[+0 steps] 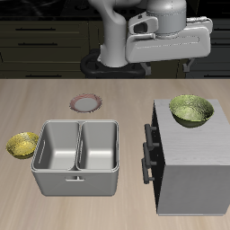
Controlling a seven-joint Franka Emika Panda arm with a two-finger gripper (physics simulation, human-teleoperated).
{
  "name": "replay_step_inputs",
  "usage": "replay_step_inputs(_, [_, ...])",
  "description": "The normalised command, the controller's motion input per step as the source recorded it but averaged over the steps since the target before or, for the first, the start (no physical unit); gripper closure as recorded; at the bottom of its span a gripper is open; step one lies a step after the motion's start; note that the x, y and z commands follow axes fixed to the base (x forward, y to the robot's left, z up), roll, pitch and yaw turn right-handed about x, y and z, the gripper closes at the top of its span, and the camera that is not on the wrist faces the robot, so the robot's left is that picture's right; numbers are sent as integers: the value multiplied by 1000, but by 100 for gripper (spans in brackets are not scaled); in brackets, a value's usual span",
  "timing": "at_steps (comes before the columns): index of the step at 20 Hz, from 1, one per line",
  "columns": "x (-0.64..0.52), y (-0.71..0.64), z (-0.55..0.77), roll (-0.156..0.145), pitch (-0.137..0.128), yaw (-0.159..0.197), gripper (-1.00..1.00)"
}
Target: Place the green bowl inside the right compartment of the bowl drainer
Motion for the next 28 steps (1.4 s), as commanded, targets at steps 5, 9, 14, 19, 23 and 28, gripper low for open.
replay_step_inputs(5, [20, 36, 28, 1, -8, -12, -100])
replay_step_inputs(9, [70, 31, -33, 0, 4, -18, -100])
replay_step_inputs(14, [58, 29, -100, -3, 6, -4, -100])
replay_step_inputs(19, [43, -42, -137, -8, 15, 0, -100])
replay_step_inputs(23, [24, -66, -244, 8, 33, -6, -100])
replay_step_inputs(28, [16, -55, -253, 5, 31, 8, -100])
